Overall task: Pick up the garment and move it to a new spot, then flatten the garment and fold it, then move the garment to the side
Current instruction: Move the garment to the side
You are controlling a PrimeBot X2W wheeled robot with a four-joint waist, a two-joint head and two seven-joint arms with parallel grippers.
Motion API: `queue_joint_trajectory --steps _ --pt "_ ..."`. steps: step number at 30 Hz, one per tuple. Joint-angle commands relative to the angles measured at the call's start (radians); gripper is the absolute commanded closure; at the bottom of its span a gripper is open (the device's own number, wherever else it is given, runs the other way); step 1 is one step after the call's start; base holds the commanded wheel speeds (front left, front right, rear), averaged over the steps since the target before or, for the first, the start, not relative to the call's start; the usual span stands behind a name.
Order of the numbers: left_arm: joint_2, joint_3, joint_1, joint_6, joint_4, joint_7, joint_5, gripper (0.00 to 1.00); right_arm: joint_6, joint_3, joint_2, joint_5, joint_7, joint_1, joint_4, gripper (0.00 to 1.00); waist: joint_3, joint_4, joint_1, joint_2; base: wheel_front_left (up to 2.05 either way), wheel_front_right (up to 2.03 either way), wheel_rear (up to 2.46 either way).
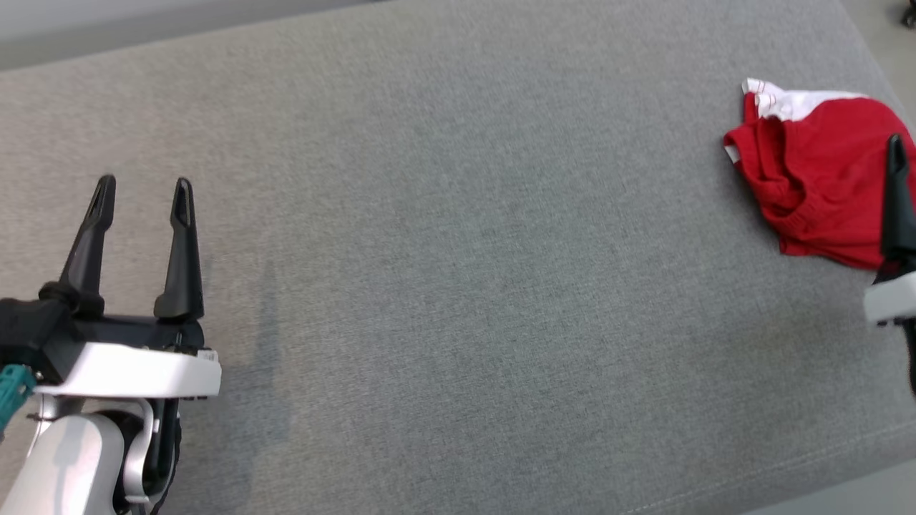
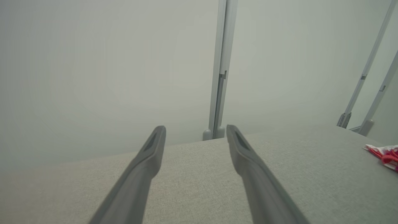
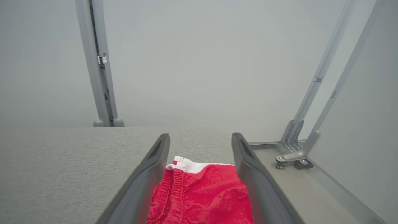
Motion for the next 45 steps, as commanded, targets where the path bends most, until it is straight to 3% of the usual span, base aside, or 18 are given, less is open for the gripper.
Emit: queue_joint_trajectory --steps 1,9,16,34,45 --pt "-0.002 0.005 0.018 0.007 0.008 -0.009 -0.008 0.0 0.0 -0.008 0.013 -0.012 -0.002 0.04 -0.04 0.0 -0.061 0.041 0.0 -0.0001 0.0 0.0 0.0" --pt "-0.013 0.019 0.095 0.021 0.041 -0.027 -0.031 0.0 -0.001 0.006 0.117 -0.058 0.068 0.184 -0.278 0.0 -0.156 0.119 0.0 -0.0001 0.0 0.0 0.0" --pt "-0.018 0.021 0.15 0.025 0.066 -0.034 -0.049 0.0 0.0 0.014 0.189 -0.095 0.135 0.297 -0.393 0.0 -0.232 0.176 0.0 -0.0001 0.0 0.0 0.0" --pt "-0.019 -0.038 0.243 0.016 0.088 -0.006 -0.047 0.0 0.0 -0.035 0.245 -0.113 0.232 0.526 -0.526 0.0 -0.349 0.224 0.0 -0.0001 0.0 0.0 0.0" --pt "-0.007 -0.046 0.242 0.022 0.083 0.009 -0.051 0.0 0.0 -0.045 0.262 -0.109 0.255 0.564 -0.564 0.0 -0.359 0.219 0.0 -0.0001 0.0 0.0 0.0"
